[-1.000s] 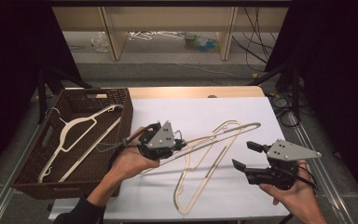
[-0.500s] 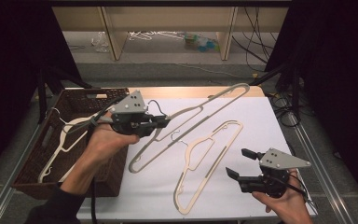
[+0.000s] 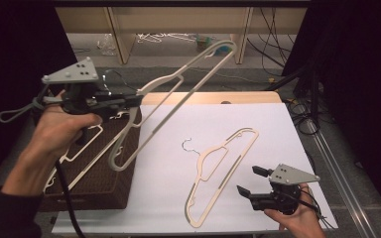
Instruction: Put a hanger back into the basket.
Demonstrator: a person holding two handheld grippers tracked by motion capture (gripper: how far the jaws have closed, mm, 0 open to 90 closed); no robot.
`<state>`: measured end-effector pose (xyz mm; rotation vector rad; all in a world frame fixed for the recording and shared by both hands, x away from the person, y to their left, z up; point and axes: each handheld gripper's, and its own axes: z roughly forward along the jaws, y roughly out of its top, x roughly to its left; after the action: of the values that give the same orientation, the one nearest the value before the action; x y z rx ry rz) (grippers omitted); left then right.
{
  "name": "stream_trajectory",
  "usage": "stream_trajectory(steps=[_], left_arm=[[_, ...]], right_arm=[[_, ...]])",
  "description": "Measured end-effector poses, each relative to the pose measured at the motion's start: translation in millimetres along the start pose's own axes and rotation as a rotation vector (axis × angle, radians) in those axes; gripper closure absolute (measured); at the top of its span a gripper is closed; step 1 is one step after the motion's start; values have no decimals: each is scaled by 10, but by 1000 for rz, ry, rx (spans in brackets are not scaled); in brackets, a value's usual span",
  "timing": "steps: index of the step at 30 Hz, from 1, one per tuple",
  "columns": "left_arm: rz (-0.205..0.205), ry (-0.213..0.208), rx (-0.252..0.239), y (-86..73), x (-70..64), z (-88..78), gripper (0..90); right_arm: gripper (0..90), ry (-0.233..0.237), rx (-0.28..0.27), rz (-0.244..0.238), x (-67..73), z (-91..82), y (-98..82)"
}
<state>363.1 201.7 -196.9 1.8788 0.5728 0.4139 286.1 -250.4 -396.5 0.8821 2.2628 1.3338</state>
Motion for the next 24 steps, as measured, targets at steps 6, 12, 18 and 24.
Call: stream_trajectory(steps=[6, 12, 18, 24], left_arm=[[-60, 45, -14, -67, 195, -261, 856], [-59, 130, -10, -167, 406, -475, 856], [-119, 231, 71, -516, 681, -645, 856], [-82, 293, 127, -914, 970, -768, 856]], right_arm=[[237, 2, 17, 2, -17, 17, -33], [228, 2, 21, 1, -18, 32, -55], [216, 14, 36, -14, -9, 38, -78], [216, 12, 36, -18, -12, 31, -84]])
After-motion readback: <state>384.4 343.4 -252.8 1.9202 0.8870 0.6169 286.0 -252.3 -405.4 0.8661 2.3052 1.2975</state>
